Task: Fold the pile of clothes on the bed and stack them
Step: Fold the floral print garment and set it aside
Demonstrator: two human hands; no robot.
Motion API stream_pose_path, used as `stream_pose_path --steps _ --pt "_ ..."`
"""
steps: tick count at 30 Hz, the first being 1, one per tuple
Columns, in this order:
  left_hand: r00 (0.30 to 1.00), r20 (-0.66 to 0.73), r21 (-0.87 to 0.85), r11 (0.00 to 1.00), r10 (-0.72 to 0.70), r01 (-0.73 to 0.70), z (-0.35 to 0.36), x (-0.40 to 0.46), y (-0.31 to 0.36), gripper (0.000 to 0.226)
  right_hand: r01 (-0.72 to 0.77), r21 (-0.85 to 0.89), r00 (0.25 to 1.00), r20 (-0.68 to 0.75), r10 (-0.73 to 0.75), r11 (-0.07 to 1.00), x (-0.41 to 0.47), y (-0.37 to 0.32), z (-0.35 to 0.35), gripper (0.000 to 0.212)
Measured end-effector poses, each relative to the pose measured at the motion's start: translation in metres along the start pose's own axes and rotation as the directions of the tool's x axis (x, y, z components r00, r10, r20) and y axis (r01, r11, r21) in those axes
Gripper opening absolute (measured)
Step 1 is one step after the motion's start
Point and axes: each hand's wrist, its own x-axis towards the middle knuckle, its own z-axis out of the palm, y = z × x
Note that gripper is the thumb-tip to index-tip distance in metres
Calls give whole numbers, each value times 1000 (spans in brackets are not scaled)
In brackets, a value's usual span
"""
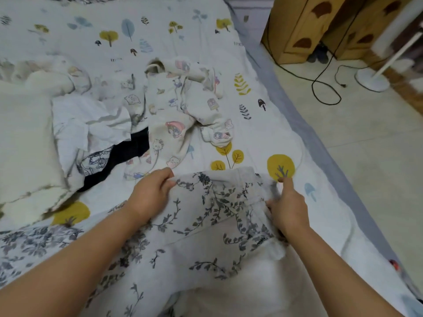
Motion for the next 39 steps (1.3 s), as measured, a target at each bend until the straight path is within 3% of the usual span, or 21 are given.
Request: stream_pose_path --steps 1,3,5,6,9,13,19,23,26,29,33,35,37,39 --pt "998 -58 -19 1000 0 -2 3 1 3 20 -4 46 997 -73 8 999 2 4 -2 39" --pt "1000 -25 44 999 -6 7 11 2 0 16 -48 106 988 -141 63 993 4 12 -2 24" --pt "994 100 233 972 -44 20 22 1 -10 18 -122 50 992 -33 124 991 4 22 9 18" --pt "989 135 296 955 -59 17 26 1 -13 22 -162 25 986 41 161 986 5 27 13 26" --pt "986 148 266 963 -77 36 29 9 -7 31 -245 75 953 200 226 966 13 35 10 46" --pt "967 238 370 929 -86 -9 29 17 0 34 -230 119 908 383 169 966 16 33 0 46" --pt "986 98 262 952 137 -158 23 6 29 35 -14 56 987 162 5 998 16 39 -52 43" --pt "961 6 170 947 276 -273 31 16 79 38 -19 -207 999 46 29 978 42 58 -102 47" --pt "974 186 255 951 128 -174 57 31 91 37 -127 -345 992 -27 125 930 66 85 -107 50" --pt "897 425 320 947 -123 -22 54 27 67 49 -204 -401 978 -38 206 893 74 102 -90 50" --pt "819 504 488 873 -275 -7 12 8 18 48 -158 -394 984 17 179 906 75 104 -76 40" --pt "853 445 477 879 -274 33 -2 7 2 34 -152 -402 988 -49 145 903 72 110 -75 36" --pt "958 219 446 892 -186 71 1 7 -3 21 -188 -356 979 -145 144 915 70 118 -72 32" --pt "997 16 513 856 -74 55 16 2 0 21 -247 -306 963 -181 199 919 68 121 -67 22"
